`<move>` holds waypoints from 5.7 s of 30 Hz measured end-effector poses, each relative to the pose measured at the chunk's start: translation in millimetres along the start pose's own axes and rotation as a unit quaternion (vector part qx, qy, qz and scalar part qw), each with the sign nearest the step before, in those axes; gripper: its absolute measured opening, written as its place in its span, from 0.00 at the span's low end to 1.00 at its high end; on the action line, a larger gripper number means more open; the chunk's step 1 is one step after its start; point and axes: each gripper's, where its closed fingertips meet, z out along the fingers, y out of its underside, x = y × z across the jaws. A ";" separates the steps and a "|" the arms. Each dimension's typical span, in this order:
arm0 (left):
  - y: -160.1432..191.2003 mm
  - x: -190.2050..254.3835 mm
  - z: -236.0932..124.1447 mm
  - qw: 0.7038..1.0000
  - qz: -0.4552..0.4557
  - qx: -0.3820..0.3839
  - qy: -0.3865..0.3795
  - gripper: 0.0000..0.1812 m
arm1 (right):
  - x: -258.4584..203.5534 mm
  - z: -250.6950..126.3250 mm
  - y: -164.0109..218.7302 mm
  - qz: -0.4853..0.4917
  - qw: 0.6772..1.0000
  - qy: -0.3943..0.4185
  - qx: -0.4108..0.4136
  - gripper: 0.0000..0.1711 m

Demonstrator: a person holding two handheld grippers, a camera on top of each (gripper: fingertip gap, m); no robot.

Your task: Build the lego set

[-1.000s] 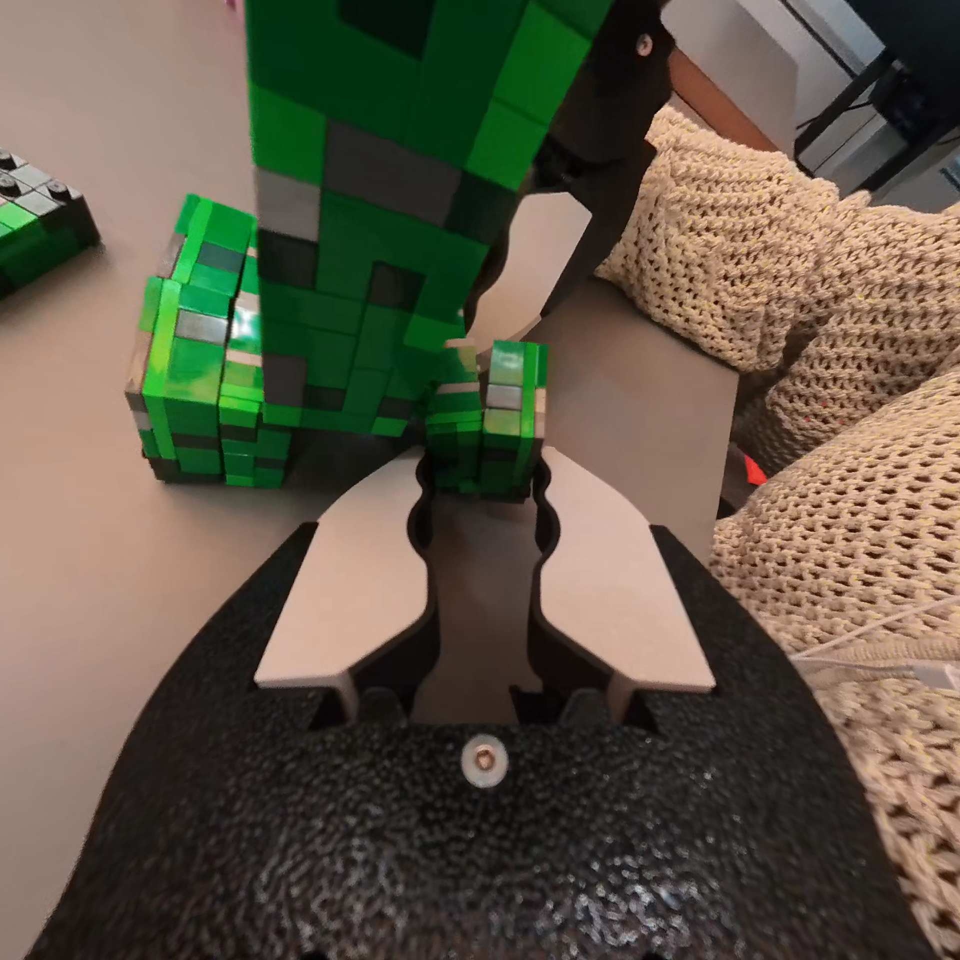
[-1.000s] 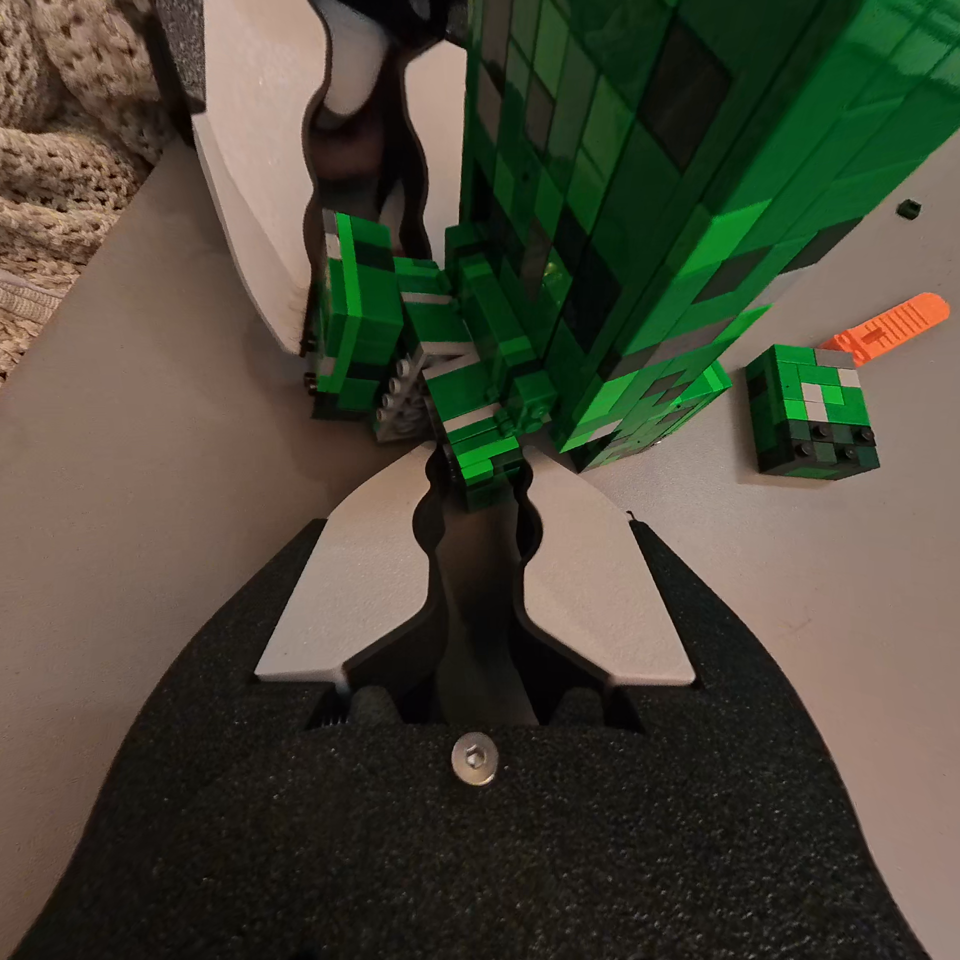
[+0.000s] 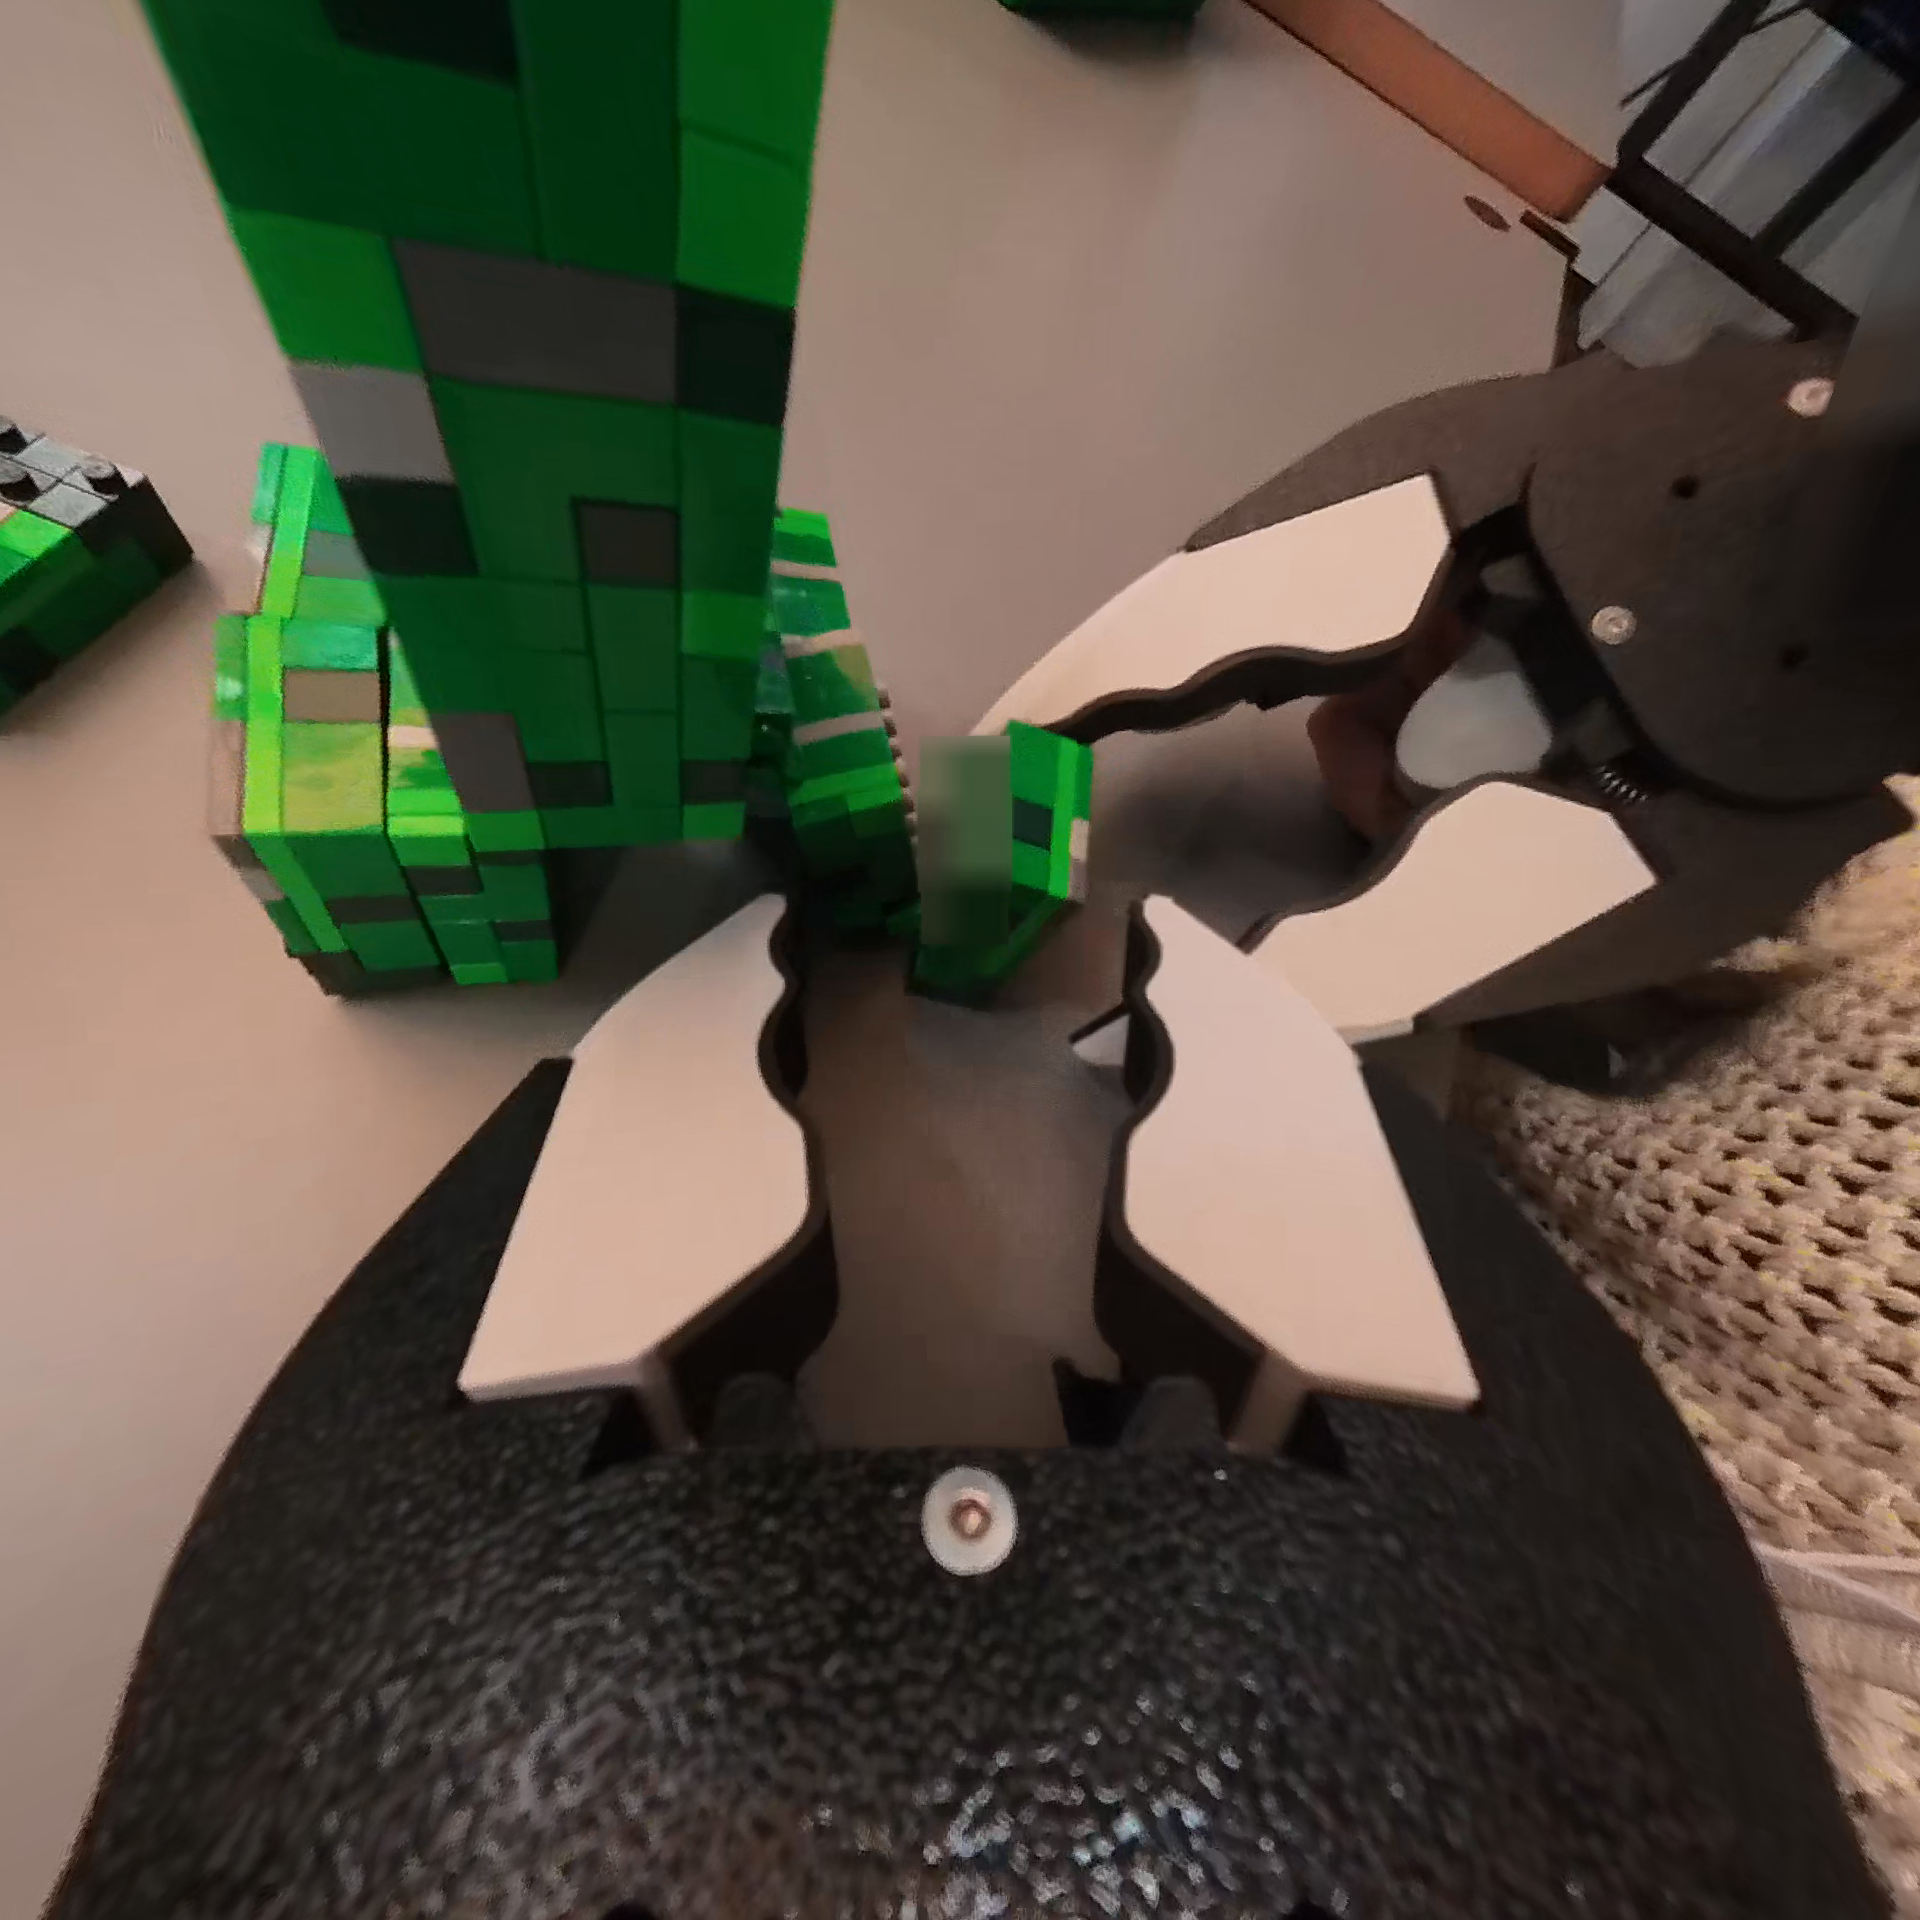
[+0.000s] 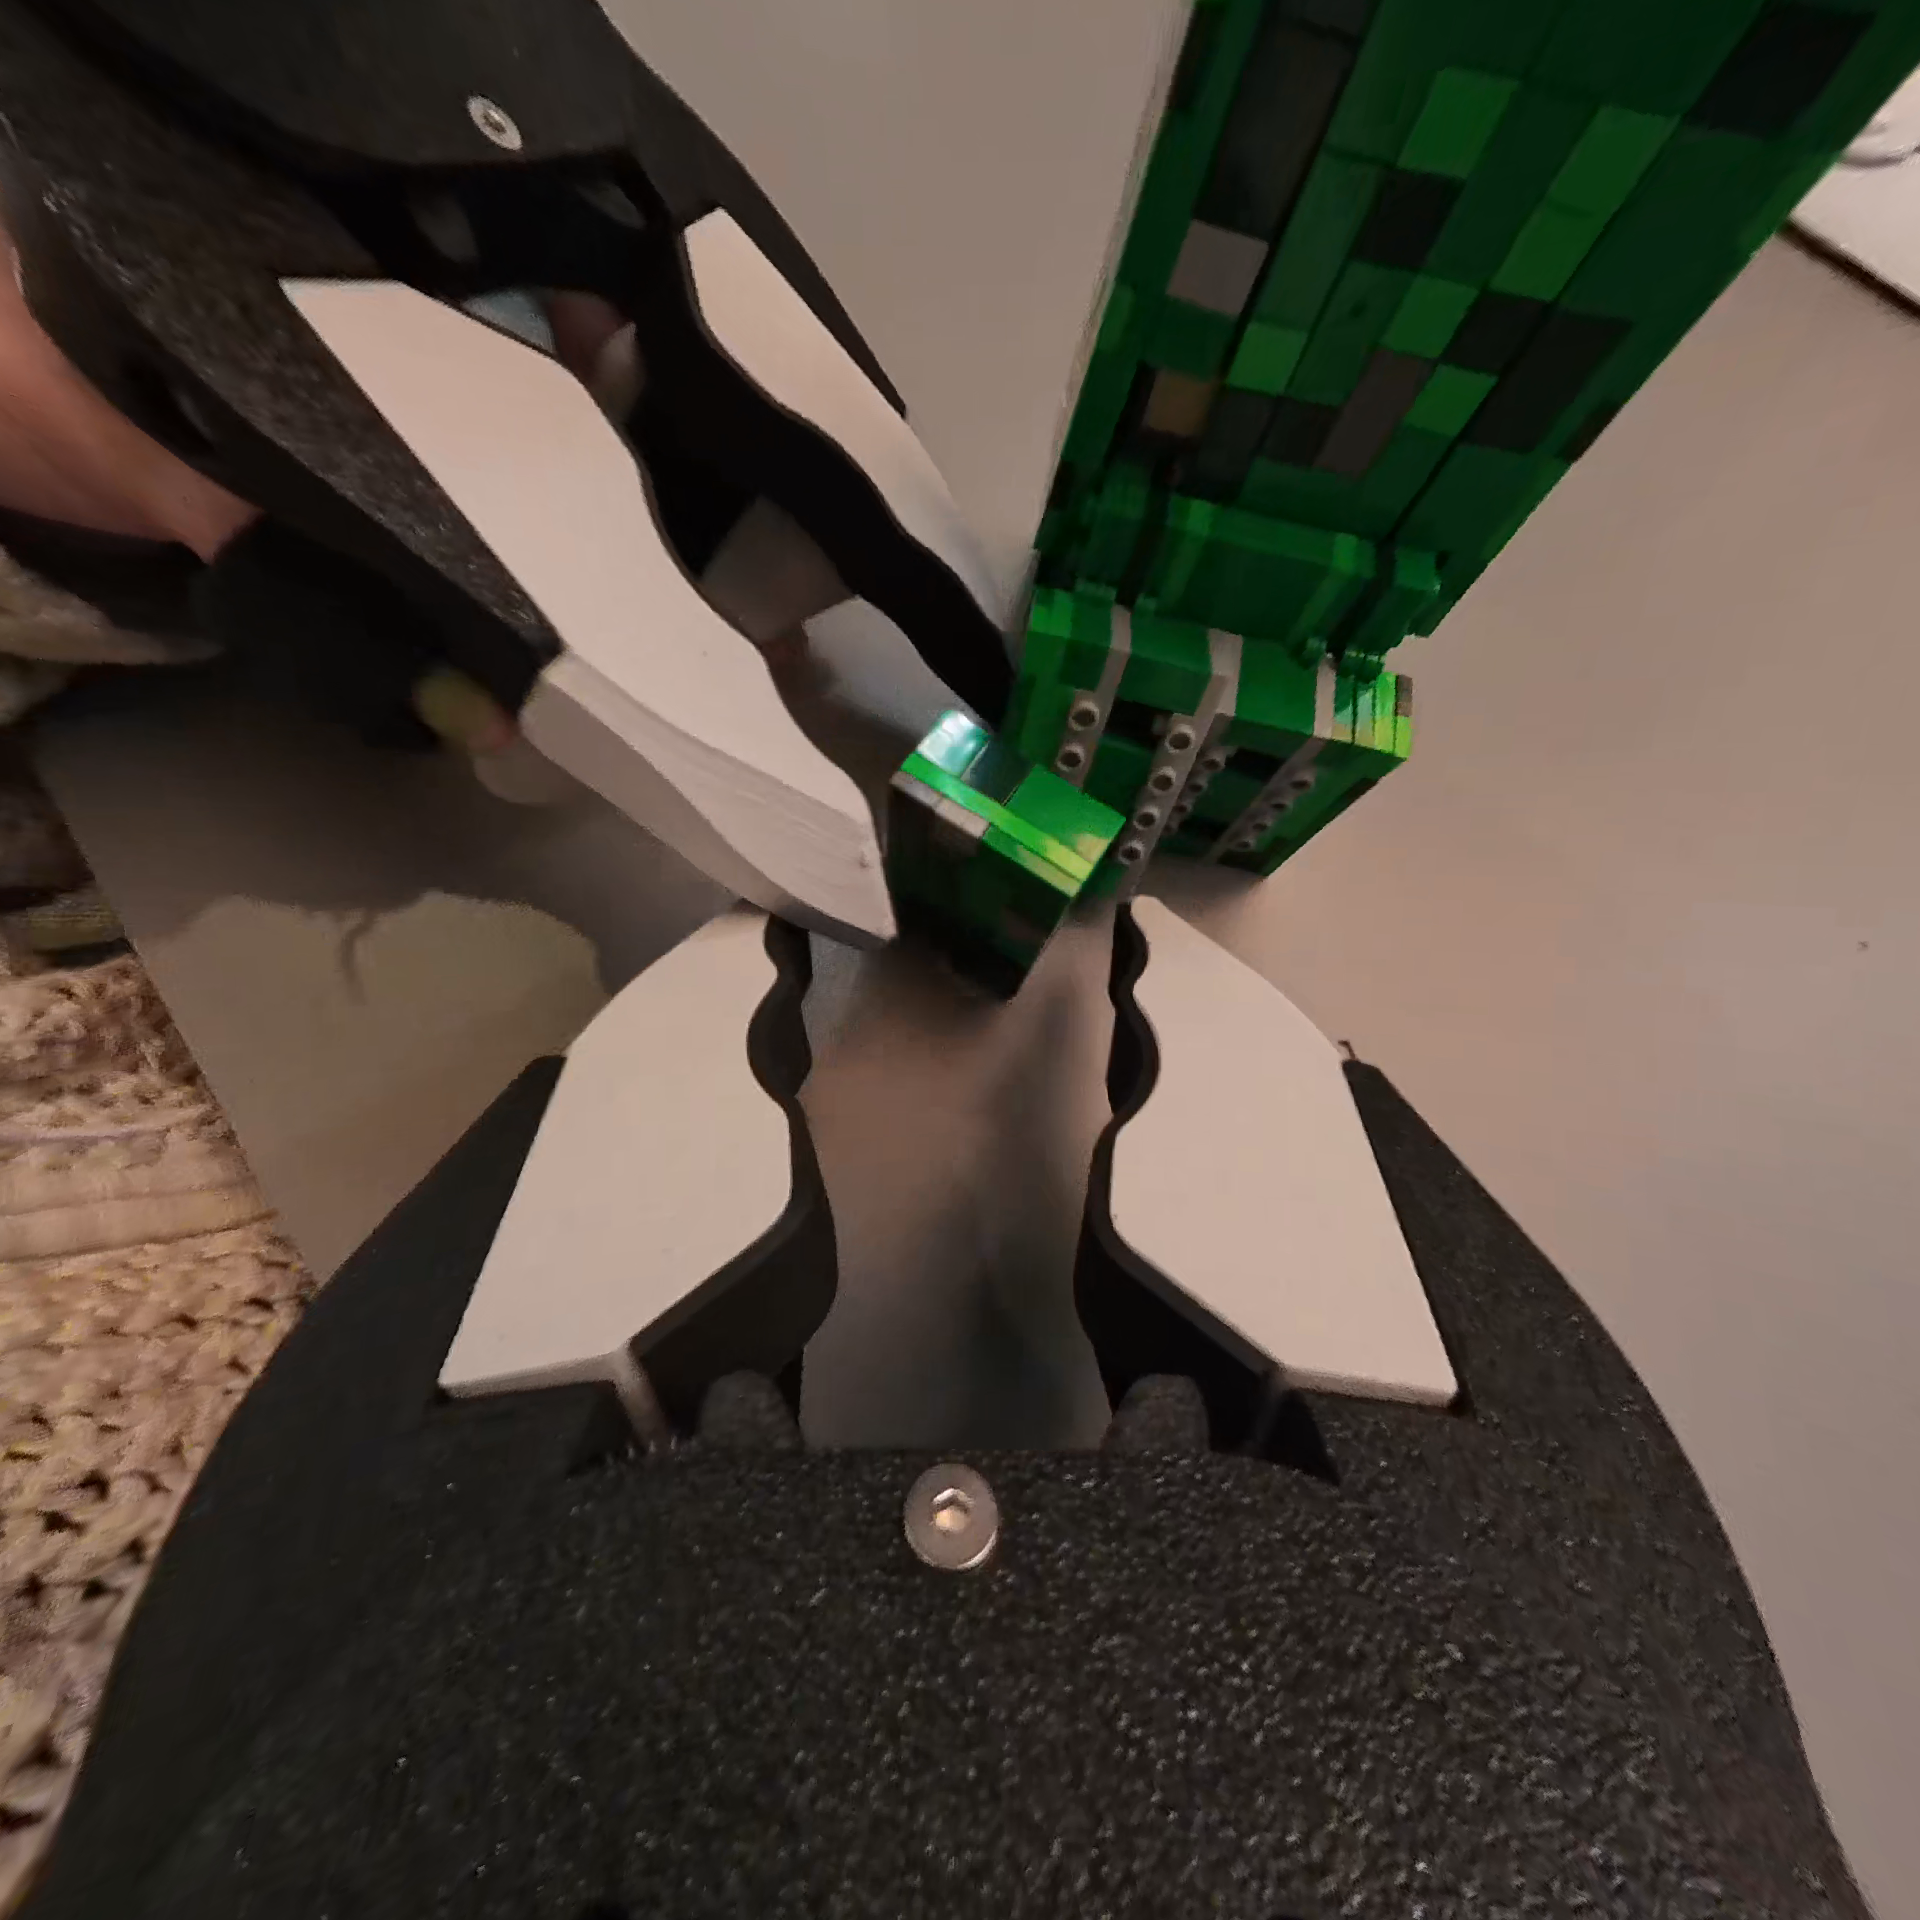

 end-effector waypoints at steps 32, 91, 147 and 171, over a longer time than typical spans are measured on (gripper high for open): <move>1.6 16.5 -0.1 0.996 0.085 -0.005 0.029 0.56 | 20.9 2.9 -17.4 0.001 0.999 -0.032 0.000 0.21; 5.9 -22.4 23.0 0.980 0.111 -0.073 -0.145 0.26 | 21.1 6.7 -22.4 0.056 0.993 -0.078 0.064 0.21; 3.9 -25.3 22.7 0.978 0.119 -0.073 -0.154 0.24 | 24.0 9.4 -19.5 0.003 0.994 -0.089 0.056 0.21; 7.6 -25.0 17.3 0.981 0.129 -0.077 -0.126 0.22 | 27.8 -1.9 -14.6 -0.075 0.987 -0.121 0.070 0.15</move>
